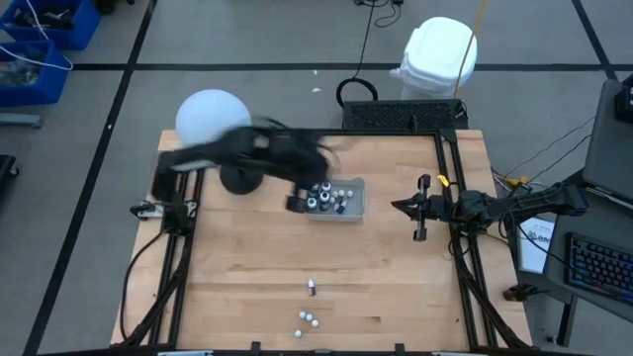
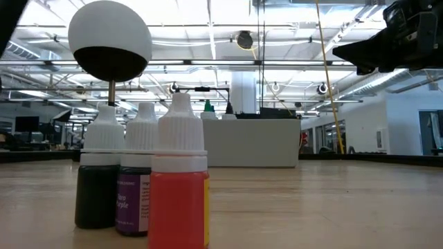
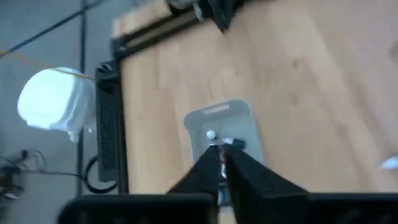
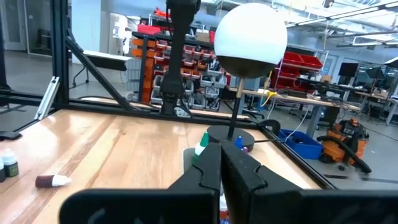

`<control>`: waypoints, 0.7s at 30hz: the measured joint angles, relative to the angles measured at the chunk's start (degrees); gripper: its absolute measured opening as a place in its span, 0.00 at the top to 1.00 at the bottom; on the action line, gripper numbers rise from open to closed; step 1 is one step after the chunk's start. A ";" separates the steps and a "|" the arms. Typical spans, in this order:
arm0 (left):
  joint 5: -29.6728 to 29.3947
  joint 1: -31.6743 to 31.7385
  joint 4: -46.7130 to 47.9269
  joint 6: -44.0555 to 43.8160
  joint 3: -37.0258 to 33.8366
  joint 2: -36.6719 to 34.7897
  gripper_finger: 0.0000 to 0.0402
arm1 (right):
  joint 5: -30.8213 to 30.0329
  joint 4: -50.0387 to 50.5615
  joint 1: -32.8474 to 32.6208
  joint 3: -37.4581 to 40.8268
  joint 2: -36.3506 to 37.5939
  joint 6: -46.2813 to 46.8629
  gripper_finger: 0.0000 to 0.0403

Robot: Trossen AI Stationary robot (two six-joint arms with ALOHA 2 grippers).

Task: Pick & Place food coloring
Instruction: Put the small orange food coloring bottle into the gray bin

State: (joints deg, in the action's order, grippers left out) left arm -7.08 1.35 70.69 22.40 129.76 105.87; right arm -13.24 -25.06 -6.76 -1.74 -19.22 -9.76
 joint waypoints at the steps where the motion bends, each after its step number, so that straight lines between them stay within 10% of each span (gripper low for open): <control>1: 0.22 -0.29 0.39 -2.48 -0.81 -2.76 0.96 | -0.02 0.00 0.00 0.00 0.00 -0.08 1.00; 9: -7.52 -4.41 -4.60 -12.13 -20.24 -23.99 0.99 | -0.04 -0.42 0.00 0.00 -0.20 -0.37 1.00; 21: -7.52 -14.35 -37.15 -13.54 -66.88 -51.83 0.99 | -0.02 -0.21 0.00 0.00 -0.20 0.74 1.00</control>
State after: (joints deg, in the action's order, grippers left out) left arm -14.59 -12.99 33.54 8.85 62.88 54.04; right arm -13.26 -25.27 -6.76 -1.74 -19.42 -9.02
